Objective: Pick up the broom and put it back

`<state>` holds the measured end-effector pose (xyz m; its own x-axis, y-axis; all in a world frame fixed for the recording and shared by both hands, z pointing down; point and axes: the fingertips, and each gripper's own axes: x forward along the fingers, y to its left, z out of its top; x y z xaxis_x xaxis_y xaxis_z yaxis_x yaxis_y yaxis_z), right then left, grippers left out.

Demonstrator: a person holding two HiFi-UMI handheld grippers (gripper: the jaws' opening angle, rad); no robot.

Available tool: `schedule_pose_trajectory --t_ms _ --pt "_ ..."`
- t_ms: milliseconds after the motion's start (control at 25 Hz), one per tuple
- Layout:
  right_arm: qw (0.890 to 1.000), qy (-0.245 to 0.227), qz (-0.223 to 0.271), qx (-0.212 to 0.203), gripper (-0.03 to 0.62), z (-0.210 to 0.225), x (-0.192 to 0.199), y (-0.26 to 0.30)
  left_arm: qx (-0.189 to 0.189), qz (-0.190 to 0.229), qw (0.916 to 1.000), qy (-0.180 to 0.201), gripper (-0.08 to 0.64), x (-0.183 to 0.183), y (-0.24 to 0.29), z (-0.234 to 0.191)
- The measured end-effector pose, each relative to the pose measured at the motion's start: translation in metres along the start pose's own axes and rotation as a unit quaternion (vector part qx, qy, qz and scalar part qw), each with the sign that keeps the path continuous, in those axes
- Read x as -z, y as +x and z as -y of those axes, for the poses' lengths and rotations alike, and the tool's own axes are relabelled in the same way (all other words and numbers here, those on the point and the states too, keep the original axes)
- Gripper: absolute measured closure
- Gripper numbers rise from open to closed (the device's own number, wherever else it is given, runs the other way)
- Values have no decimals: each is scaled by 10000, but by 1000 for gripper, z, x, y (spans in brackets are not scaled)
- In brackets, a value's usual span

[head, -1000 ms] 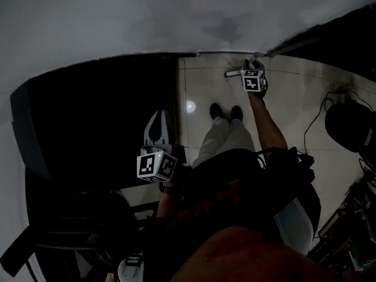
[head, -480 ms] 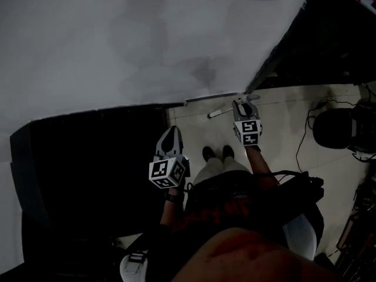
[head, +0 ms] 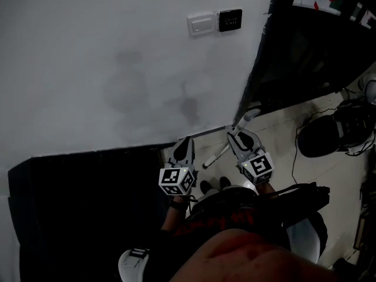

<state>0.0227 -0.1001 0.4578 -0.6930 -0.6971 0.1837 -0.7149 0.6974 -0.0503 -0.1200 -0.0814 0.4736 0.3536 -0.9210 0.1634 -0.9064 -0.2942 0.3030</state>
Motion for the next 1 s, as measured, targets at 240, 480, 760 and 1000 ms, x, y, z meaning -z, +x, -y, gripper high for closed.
schedule_pose_trajectory --t_ms 240,480,760,1000 --pt "10000 -76 -42 31 503 -11 -10 -25 258 -264 9986 375 555 -4 9 13" --pt "9996 -141 -241 106 503 -3 1 -36 288 -374 9989 -44 555 7 17 14" --pt "9979 -204 -590 187 503 1 29 -49 129 -237 9986 -444 555 4 19 8" --pt "9950 10 -972 243 503 14 82 -44 -169 -210 9982 -529 555 3 14 2"
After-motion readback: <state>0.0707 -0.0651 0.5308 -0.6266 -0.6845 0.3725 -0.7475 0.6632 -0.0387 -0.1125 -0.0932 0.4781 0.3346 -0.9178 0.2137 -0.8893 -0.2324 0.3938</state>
